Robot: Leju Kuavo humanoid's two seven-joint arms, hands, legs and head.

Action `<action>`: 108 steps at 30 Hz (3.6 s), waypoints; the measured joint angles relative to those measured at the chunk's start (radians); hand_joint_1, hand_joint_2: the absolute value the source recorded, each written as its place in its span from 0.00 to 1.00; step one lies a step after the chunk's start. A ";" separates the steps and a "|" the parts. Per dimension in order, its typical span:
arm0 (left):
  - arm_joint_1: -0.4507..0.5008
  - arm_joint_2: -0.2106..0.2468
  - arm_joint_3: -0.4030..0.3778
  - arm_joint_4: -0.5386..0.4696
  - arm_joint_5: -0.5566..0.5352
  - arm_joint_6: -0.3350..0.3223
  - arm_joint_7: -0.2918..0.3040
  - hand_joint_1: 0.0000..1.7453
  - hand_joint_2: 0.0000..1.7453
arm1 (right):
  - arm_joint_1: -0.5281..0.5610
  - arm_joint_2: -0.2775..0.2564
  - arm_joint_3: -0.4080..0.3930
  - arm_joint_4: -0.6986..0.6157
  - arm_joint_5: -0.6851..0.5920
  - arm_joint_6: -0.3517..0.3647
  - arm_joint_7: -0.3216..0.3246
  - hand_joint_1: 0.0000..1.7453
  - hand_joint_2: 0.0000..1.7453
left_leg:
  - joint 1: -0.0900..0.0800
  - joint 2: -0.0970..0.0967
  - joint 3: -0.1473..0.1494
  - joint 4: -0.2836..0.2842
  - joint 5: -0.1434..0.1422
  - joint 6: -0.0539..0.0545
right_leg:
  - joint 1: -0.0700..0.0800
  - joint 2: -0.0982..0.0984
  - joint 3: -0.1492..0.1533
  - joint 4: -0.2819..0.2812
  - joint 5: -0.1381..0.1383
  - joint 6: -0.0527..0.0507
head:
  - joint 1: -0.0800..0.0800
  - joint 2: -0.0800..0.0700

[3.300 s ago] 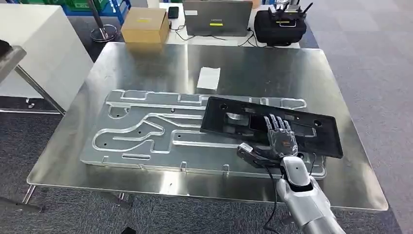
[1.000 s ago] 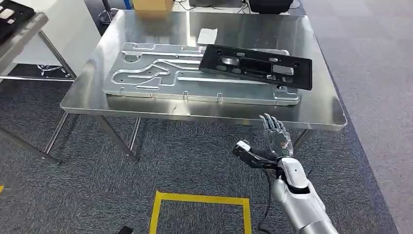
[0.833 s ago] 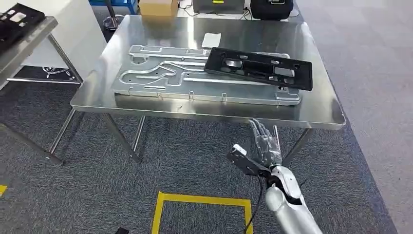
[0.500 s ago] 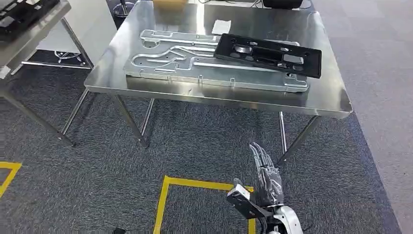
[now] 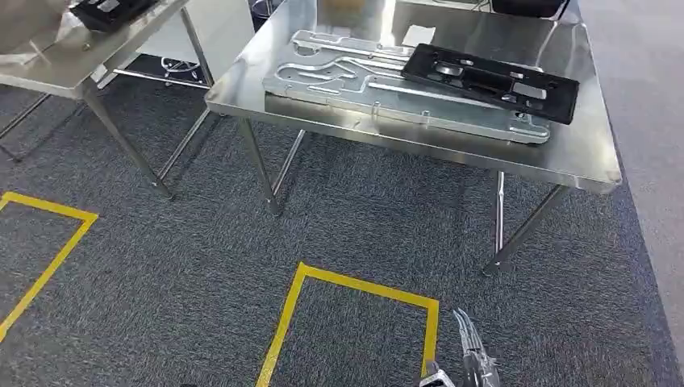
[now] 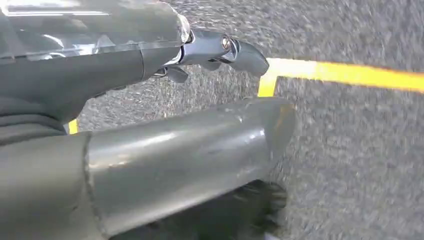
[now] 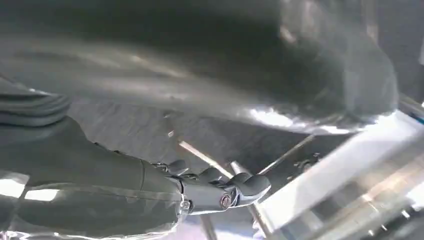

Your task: Take the parts from the cabinet and place them on the table.

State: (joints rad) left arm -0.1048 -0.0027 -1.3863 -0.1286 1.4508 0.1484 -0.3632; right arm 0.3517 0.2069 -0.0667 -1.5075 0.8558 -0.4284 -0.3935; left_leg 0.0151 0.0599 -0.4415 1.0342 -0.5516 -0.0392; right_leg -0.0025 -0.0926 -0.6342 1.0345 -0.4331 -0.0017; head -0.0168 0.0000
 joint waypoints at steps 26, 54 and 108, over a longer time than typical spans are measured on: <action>0.004 -0.014 0.018 0.000 0.085 0.054 -0.002 0.00 0.00 | -0.359 -0.021 -1.048 1.216 0.351 0.066 0.444 0.00 0.00 | -0.003 -0.070 -0.257 0.270 -0.051 0.017 | 0.000 0.044 0.115 -0.060 -0.054 -0.030 | 0.004 0.000; 0.013 0.022 0.018 0.001 0.095 0.064 0.008 0.00 0.00 | -0.395 -0.011 -1.067 1.274 0.383 0.108 0.387 0.00 0.00 | -0.005 -0.081 -0.215 0.153 -0.017 0.023 | -0.011 0.088 0.122 -0.061 -0.060 -0.021 | 0.006 0.000; 0.029 0.042 0.037 0.005 0.098 0.057 0.012 0.00 0.00 | -0.381 -0.017 -1.049 1.285 0.479 0.187 0.380 0.00 0.00 | -0.008 -0.150 -0.117 -0.023 0.088 0.062 | 0.005 0.129 0.085 0.038 -0.082 -0.008 | 0.020 0.000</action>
State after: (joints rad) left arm -0.0757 0.0389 -1.3493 -0.1240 1.5484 0.2056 -0.3509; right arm -0.0290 0.1903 -1.1158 -0.2228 1.3344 -0.2415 -0.0134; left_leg 0.0069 -0.0905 -0.5584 1.0111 -0.4638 0.0230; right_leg 0.0023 0.0366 -0.5491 1.0725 -0.5147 -0.0094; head 0.0034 -0.0004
